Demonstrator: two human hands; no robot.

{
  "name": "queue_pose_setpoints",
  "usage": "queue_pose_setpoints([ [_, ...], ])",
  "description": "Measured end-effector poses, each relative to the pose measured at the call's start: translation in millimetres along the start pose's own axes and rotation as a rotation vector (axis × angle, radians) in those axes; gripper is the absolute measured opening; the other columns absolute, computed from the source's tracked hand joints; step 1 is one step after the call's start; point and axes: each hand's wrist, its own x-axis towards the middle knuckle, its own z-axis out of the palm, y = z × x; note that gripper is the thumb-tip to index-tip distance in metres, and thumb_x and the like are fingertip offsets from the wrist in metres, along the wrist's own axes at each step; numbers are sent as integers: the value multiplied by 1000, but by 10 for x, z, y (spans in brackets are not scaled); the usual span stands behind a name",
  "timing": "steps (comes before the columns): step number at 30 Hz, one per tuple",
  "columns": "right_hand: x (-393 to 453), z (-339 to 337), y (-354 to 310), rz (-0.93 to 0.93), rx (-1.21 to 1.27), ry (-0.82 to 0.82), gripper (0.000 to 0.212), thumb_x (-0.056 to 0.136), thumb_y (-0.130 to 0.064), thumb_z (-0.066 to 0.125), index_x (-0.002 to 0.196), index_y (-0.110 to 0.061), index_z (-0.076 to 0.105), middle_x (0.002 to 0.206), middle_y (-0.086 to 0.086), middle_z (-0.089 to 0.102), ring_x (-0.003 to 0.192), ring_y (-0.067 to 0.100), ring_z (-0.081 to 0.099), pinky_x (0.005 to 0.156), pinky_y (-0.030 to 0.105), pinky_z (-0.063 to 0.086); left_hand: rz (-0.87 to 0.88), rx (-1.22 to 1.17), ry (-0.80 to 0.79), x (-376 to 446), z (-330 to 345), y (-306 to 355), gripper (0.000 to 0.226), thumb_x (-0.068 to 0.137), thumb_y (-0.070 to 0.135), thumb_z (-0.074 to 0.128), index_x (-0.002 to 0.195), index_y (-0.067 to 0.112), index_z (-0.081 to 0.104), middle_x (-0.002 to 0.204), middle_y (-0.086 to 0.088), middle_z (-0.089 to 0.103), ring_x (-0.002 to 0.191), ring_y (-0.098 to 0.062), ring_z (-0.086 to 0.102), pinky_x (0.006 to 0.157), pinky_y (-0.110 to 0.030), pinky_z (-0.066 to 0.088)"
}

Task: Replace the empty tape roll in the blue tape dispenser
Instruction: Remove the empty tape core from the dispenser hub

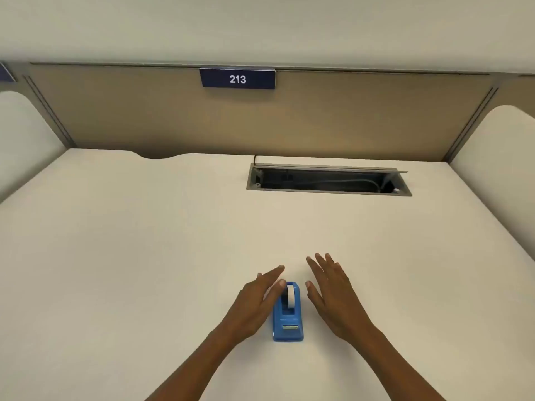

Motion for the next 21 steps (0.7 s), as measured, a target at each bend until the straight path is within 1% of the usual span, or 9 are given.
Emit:
queue_pose_setpoints([
  [2, -54, 7, -12, 3, 45, 16, 105, 59, -81, -23, 147, -32, 7, 160, -7, 3, 146, 9, -6, 116, 25, -5, 2, -16, -17, -3, 14, 5, 55, 83, 59, 36, 135, 40, 36, 147, 12, 38, 138, -9, 30, 114, -30, 22],
  [3, -89, 23, -15, 9, 74, 9, 95, 67, -80, -14, 147, -33, 8, 160, -8, 4, 146, 8, -5, 116, 25, -3, 0, -18, -32, -22, 21, 4, 58, 80, 60, 40, 134, 39, 37, 146, 12, 39, 136, -8, 33, 112, -28, 24],
  [4, -129, 40, -19, 18, 116, 3, 79, 79, -74, 1, 146, -33, 9, 159, -8, 6, 146, 7, -4, 115, 25, -2, -10, -23, -48, -46, 19, 10, 63, 77, 61, 44, 135, 37, 38, 145, 12, 40, 134, -6, 35, 109, -26, 25],
  [5, -155, 57, -38, 23, 147, -11, 63, 90, -61, 16, 146, -33, 11, 159, -9, 8, 145, 6, -3, 114, 24, -1, -23, -28, -53, -55, 14, 4, 69, 73, 62, 51, 135, 36, 39, 143, 15, 41, 132, -5, 36, 107, -25, 26],
  [7, -214, 66, -66, 24, 248, -24, 50, 98, -38, 31, 145, -34, 16, 158, -10, 10, 145, 6, 0, 113, 22, 2, -35, -22, -60, -80, -8, -20, 79, 65, 61, 65, 136, 37, 39, 137, 21, 41, 127, 1, 36, 105, -23, 28],
  [10, -283, 55, -121, -34, 407, -31, 48, 96, -35, 40, 140, -41, 21, 154, -15, 20, 143, 4, 13, 114, 22, 11, -19, 19, -100, -91, -37, -76, 91, 58, 50, 81, 136, 39, 37, 136, 25, 40, 124, 6, 35, 103, -20, 28],
  [13, -297, 68, -170, -76, 479, -21, 53, 92, -35, 51, 140, -37, 31, 148, -16, 36, 136, 1, 31, 111, 20, 25, -4, 50, -125, -77, -40, -115, 97, 55, 42, 86, 138, 38, 34, 135, 25, 38, 124, 6, 34, 104, -19, 28],
  [17, -263, 69, -195, -98, 485, -3, 58, 84, -31, 59, 138, -33, 37, 142, -15, 45, 129, -1, 40, 103, 8, 28, -1, 25, -126, -74, -31, -149, 100, 54, 38, 88, 137, 39, 33, 134, 25, 39, 126, 3, 35, 105, -20, 28],
  [21, -219, 81, -157, -107, 504, 35, 56, 79, -30, 60, 133, -31, 44, 133, -11, 54, 120, 2, 50, 103, 21, 41, 7, 1, -118, -72, -26, -155, 97, 55, 36, 88, 135, 44, 33, 135, 26, 39, 127, 5, 35, 105, -19, 28],
])
